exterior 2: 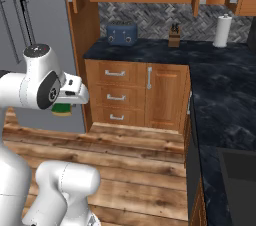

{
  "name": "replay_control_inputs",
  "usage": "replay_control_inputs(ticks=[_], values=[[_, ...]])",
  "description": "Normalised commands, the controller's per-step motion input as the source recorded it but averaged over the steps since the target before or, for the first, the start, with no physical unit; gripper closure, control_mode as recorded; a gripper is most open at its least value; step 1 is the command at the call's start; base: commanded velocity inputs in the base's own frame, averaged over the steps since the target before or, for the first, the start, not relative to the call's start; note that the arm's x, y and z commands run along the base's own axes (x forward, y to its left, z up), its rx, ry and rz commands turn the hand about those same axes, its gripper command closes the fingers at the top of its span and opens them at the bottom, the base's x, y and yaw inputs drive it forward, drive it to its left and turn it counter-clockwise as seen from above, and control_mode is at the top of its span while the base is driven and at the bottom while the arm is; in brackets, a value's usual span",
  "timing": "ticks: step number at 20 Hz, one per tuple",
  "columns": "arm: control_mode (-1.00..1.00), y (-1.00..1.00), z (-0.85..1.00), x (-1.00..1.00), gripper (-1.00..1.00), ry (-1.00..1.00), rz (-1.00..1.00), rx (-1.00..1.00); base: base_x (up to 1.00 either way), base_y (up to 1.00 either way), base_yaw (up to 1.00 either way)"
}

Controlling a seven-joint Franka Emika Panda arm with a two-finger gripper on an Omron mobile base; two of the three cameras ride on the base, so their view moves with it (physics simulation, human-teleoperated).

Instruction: Pick up the sponge and bar soap from the sink, and place them back in the cabinet, and close the cabinet doors.

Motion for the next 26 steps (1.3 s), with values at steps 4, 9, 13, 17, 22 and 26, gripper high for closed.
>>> replay_control_inputs(ticks=[4,9,13,17,22,26], values=[[1.00,0.00,0.00,0.00,1.00,0.00,0.00,0.00,0.50,0.00,-0.04],[1.00,0.00,0.00,0.00,1.00,0.00,0.00,0.00,0.61,0.00,-0.06],[1.00,0.00,0.00,0.00,1.00,0.00,0.00,0.00,0.62,0.00,-0.05],[1.00,0.00,0.00,0.00,1.00,0.00,0.00,0.00,0.64,0.00,-0.04],[1.00,0.00,0.00,0.00,1.00,0.00,0.00,0.00,0.66,-0.07,-0.01],[1.00,0.00,0.00,0.00,1.00,0.00,0.00,0.00,0.68,-0.21,0.00]])
